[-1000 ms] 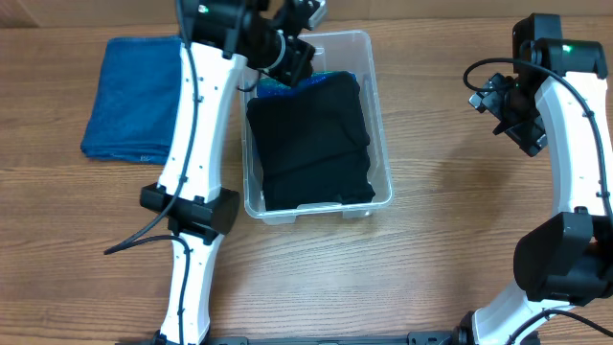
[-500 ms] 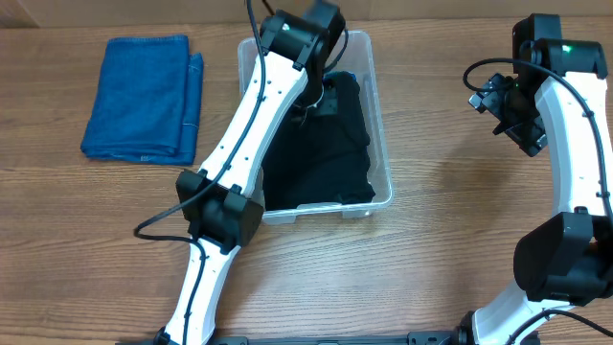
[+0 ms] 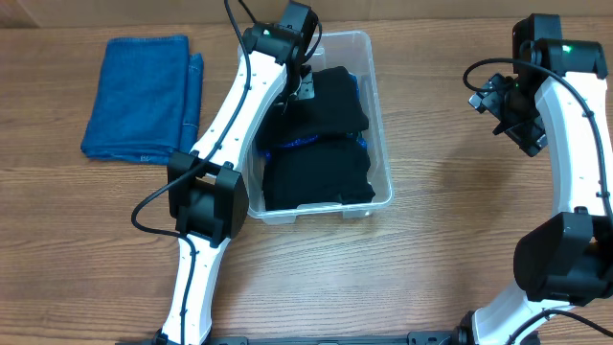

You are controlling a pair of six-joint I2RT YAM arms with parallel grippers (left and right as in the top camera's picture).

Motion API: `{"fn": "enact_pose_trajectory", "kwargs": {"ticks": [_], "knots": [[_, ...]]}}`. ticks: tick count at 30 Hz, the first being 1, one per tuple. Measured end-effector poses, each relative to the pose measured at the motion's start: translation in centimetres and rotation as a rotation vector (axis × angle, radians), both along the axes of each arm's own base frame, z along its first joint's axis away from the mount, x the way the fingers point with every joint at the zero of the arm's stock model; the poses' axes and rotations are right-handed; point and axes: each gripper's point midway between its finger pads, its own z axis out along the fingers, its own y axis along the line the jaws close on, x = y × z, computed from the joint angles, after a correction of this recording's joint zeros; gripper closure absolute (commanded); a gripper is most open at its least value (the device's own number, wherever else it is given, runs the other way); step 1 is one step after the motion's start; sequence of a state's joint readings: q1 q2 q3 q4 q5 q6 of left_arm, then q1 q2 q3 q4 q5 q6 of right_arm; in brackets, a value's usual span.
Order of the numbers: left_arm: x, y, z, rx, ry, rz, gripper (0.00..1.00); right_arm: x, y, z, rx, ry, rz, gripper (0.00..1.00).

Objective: Pack container
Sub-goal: 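Release and push the black cloth down into the container with left gripper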

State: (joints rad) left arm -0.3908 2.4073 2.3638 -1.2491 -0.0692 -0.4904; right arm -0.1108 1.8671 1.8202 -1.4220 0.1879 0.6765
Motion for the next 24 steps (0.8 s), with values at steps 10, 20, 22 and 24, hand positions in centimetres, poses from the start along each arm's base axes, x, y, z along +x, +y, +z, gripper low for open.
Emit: {"fn": "enact_pose_trajectory", "kwargs": {"ticks": [10, 20, 22, 24], "knots": [[0.6, -1.0, -1.8, -0.006, -0.020, -0.149, 0.92, 0.0, 0.0, 0.0, 0.000, 0.001, 0.000, 0.00], [-0.8, -0.9, -0.6, -0.001, 0.027, -0.210, 0.94, 0.0, 0.0, 0.0, 0.000, 0.001, -0.001, 0.00], [0.1, -1.7, 3.2, -0.040, -0.044, -0.224, 0.94, 0.0, 0.0, 0.0, 0.000, 0.000, -0.001, 0.00], [0.5, -2.9, 6.1, -0.087, -0.109, -0.242, 0.93, 0.0, 0.0, 0.0, 0.000, 0.001, 0.000, 0.00]]}}
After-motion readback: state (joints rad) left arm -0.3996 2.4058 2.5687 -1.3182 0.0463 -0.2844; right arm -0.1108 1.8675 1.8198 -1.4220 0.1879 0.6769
